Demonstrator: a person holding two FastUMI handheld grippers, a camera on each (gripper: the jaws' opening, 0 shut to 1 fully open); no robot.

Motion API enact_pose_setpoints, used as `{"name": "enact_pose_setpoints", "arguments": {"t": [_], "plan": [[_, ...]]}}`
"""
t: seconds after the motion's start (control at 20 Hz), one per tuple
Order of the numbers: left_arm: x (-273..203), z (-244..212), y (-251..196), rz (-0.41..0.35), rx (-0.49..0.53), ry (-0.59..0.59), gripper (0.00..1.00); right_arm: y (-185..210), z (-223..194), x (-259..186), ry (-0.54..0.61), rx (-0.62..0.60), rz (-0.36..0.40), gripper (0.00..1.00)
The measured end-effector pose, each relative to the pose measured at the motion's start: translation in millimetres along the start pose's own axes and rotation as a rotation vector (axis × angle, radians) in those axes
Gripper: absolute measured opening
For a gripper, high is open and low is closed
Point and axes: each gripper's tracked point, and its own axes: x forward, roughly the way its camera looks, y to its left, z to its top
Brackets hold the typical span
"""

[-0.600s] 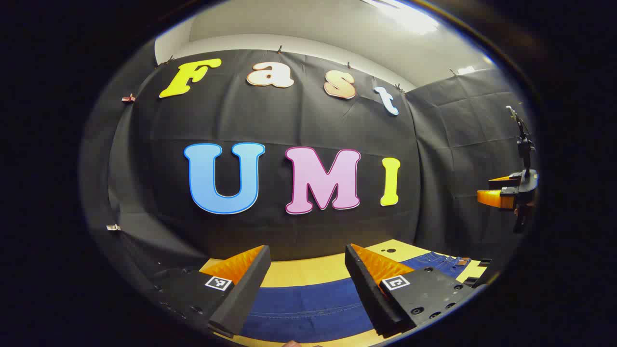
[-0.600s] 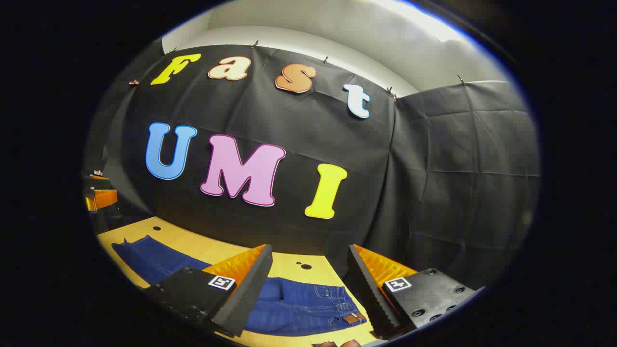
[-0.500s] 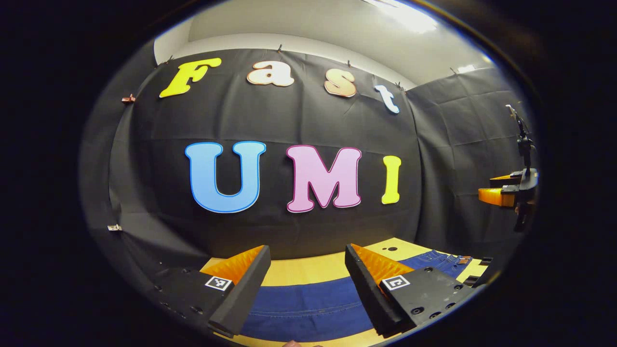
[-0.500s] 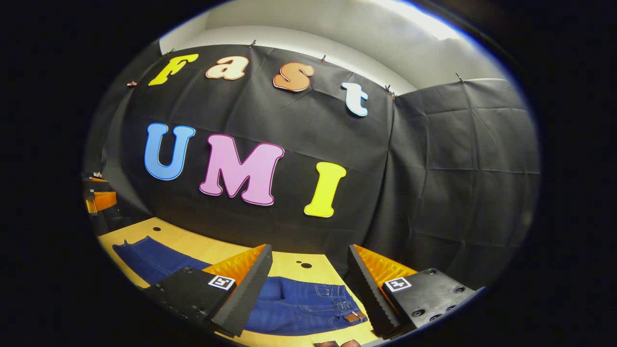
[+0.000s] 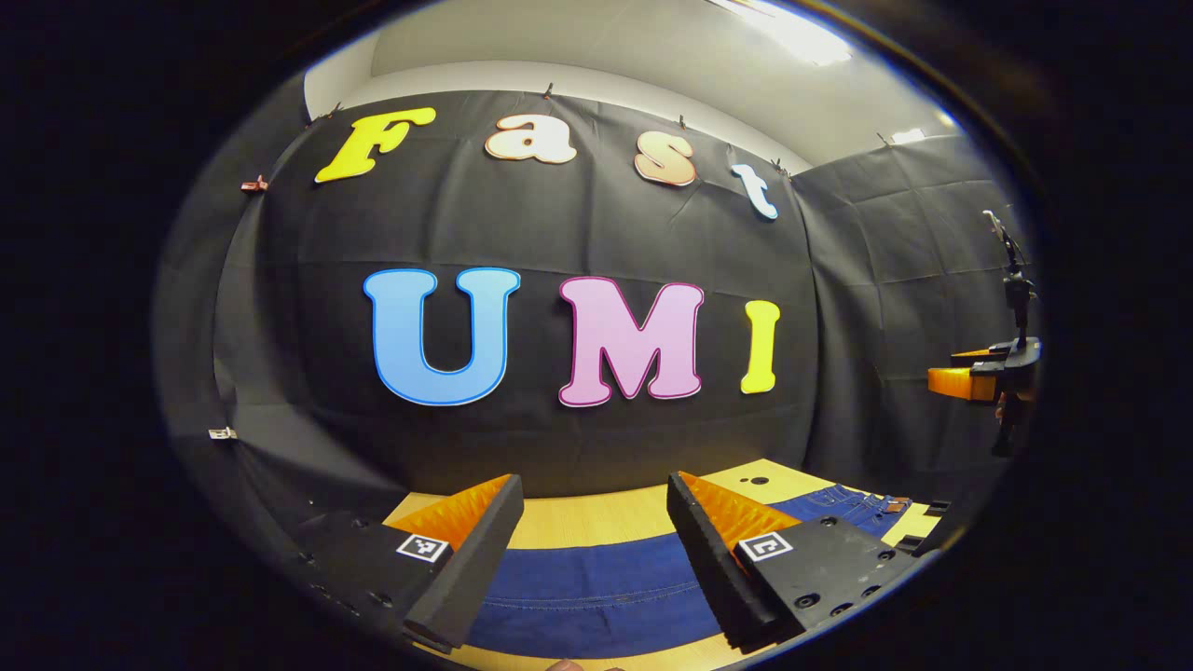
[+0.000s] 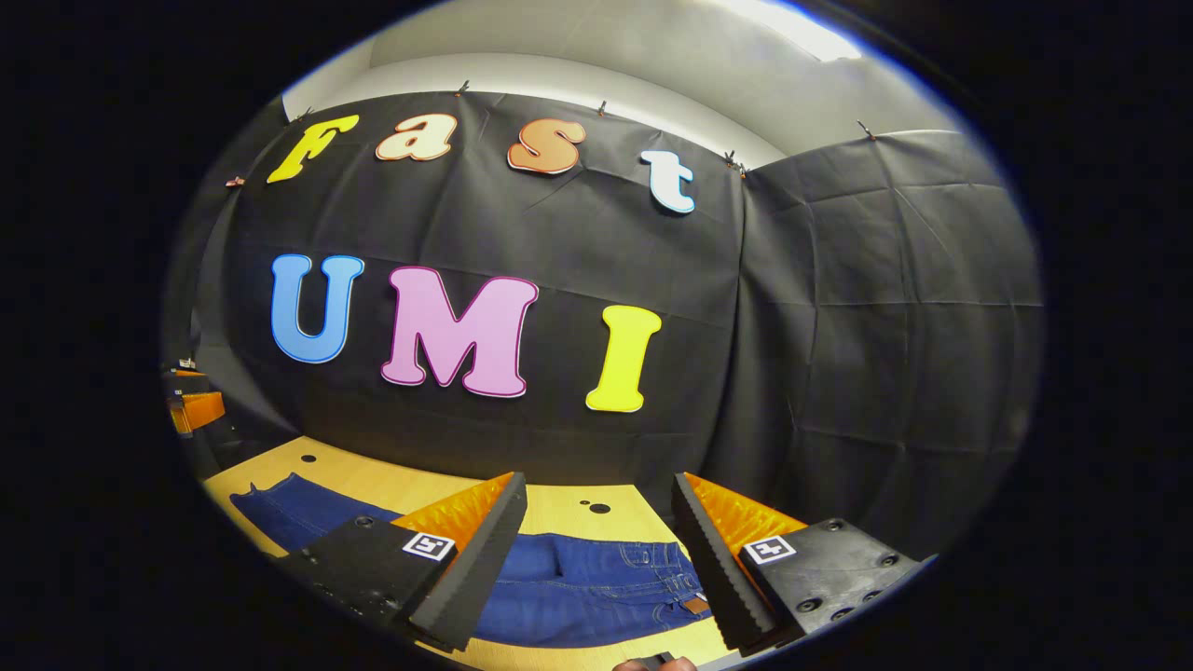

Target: Grasp the waist and the cuffs of the jeans and fold them to make the two legs overlap; first hold the waist and fold one-third of the jeans toward the cuffs, then hold the cuffs and fold the remaining one-third in the same direction to finish folding.

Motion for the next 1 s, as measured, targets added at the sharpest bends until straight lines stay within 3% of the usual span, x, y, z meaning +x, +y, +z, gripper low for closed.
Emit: {"name": "enact_pose_setpoints", "arguments": {"t": [0.25, 0.5, 0.65, 0.85, 1.0], "plan": [[3.2, -27.7, 11.9, -0.017, -0.002, 0.06, 0.97, -5.3, -15.5, 2.5, 0.02, -0.059, -0.004, 0.96], [-1.4, -106.3, 67.5, -0.085, 0.241, 0.259, 0.98, -36.7, -52.1, 23.4, 0.078, -0.324, 0.003, 0.96], [-3.1, -164.0, 85.6, -0.248, 0.38, 0.404, 0.98, -51.4, -84.9, 40.2, 0.143, -0.375, 0.04, 0.96], [-12.0, -233.9, 116.5, -0.457, 0.677, 0.585, 0.98, -69.7, -155.4, 63.1, 0.315, -0.511, 0.127, 0.97], [-36.0, -281.7, 123.9, -0.664, 0.83, 0.683, 0.98, -66.6, -202.6, 63.2, 0.384, -0.677, 0.28, 0.96]]}}
